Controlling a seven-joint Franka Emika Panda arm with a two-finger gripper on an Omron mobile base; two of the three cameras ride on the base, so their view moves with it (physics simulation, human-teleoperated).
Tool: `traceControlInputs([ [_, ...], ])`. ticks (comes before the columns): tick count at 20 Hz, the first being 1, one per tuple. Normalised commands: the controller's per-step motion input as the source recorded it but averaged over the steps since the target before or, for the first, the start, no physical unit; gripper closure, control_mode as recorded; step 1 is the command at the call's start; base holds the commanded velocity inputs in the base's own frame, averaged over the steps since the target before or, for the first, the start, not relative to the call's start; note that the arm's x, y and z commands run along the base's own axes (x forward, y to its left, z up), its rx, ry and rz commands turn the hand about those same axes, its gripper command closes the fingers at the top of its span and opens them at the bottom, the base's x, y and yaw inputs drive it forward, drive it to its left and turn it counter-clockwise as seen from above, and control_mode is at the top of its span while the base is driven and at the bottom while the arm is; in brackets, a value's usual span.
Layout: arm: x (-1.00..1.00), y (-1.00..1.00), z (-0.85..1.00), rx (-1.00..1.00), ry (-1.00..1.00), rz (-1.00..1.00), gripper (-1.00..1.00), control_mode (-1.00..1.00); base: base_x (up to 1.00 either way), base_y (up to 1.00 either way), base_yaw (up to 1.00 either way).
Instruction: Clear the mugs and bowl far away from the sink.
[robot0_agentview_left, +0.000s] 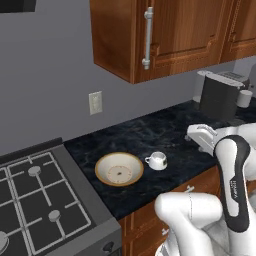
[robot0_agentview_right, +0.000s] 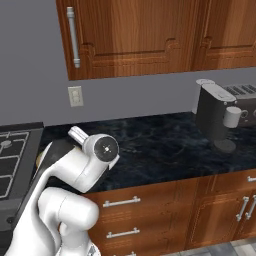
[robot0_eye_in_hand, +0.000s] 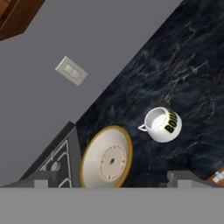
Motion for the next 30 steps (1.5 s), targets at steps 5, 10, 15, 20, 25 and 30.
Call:
traceControlInputs([
  [5, 0.00, 0.00, 0.00, 0.00, 0.00, 0.00, -1.00, 1.00, 0.00, 0.00, 0.00],
  [10, 0.00, 0.00, 0.00, 0.00, 0.00, 0.00, -1.00, 1.00, -0.35, -0.02, 0.00],
  [15, 0.00, 0.00, 0.00, 0.00, 0.00, 0.00, -1.00, 1.00, -0.78, -0.10, 0.00],
  [20, 0.00, 0.00, 0.00, 0.00, 0.00, 0.00, -1.00, 1.00, -0.83, 0.00, 0.00],
  [25, 0.00, 0.00, 0.00, 0.00, 0.00, 0.00, -1.00, 1.00, -0.40, -0.04, -0.02],
  [30, 0.00, 0.00, 0.00, 0.00, 0.00, 0.00, -1.00, 1.00, -0.35, -0.36, -0.31],
])
